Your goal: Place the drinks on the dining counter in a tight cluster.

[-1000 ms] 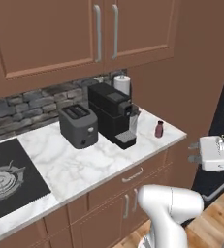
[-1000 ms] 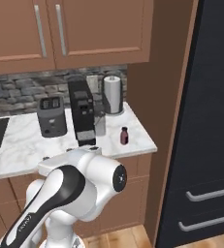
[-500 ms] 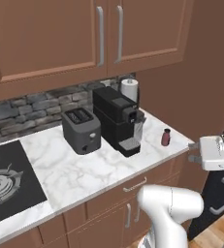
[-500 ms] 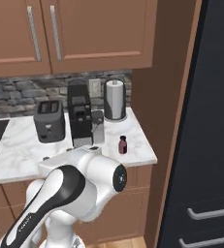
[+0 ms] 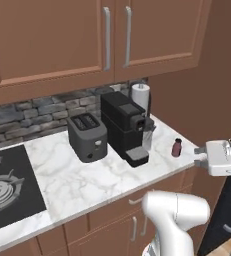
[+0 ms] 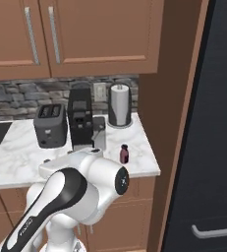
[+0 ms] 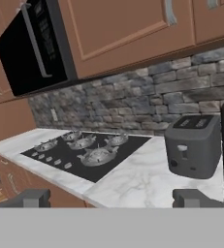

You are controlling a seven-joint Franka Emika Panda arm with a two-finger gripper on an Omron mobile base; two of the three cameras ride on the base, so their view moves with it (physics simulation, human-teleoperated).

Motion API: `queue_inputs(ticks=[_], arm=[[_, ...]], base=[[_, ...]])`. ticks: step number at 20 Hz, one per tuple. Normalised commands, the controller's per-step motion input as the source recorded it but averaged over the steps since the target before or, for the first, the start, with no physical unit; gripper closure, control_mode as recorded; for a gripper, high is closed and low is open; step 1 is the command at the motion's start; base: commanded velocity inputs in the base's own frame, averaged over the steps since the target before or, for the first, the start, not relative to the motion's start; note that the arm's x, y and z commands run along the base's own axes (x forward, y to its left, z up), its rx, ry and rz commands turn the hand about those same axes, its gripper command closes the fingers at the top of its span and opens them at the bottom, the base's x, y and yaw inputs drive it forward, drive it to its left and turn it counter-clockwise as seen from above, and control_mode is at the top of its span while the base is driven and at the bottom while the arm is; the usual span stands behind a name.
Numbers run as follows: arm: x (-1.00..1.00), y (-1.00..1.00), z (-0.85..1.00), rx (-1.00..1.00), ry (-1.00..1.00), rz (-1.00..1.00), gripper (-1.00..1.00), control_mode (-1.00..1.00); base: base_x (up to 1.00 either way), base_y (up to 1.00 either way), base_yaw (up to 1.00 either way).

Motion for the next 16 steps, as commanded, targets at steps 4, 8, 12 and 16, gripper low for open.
queue_inputs(ticks=[4, 8, 12, 16], arm=[[0.0, 0.0, 0.0, 0.0, 0.0, 0.0, -1.0, 1.0], [0.0, 0.0, 0.0, 0.0, 0.0, 0.0, -1.0, 1.0], [0.0, 0.0, 0.0, 0.0, 0.0, 0.0, -1.0, 1.0], [0.0, 0.0, 0.0, 0.0, 0.0, 0.0, -1.0, 1.0]], base=[[0.39, -0.05, 0.13], [0.39, -0.04, 0.09], [0.39, -0.05, 0.07], [0.32, -0.05, 0.04]])
